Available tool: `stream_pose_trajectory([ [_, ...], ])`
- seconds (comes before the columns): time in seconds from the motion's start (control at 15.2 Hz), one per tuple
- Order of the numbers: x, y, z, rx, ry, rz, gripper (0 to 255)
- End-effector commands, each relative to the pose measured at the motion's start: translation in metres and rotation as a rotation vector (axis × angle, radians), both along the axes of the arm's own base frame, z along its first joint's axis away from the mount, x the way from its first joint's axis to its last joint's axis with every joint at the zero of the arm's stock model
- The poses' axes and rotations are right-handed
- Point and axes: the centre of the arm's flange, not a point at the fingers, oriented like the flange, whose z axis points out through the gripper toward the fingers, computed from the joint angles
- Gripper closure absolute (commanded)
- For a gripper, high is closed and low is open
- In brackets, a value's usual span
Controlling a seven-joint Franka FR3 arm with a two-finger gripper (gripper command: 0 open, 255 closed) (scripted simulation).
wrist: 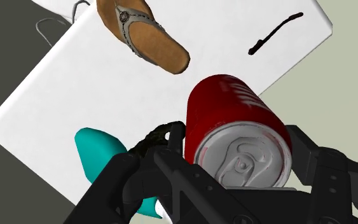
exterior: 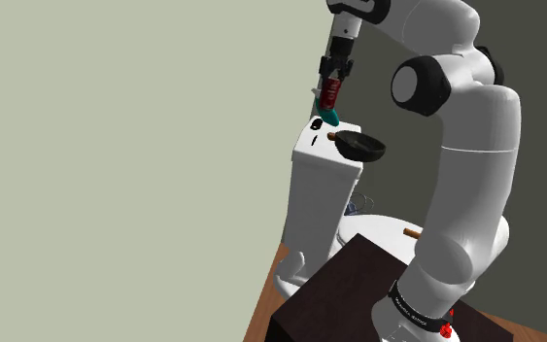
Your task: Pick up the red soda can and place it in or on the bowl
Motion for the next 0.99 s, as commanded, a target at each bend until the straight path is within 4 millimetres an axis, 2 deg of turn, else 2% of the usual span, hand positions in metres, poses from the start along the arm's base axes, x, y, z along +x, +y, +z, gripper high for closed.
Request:
stream_pose_trajectory([
  [0.0, -0.001, 0.000, 0.010, 0.000, 0.000, 0.000, 255],
  [0.26, -0.001, 0.000, 0.028, 0.000, 0.000, 0.000, 255],
  [0.92, -0.129, 0.025, 0.051, 0.000, 0.000, 0.000, 255],
])
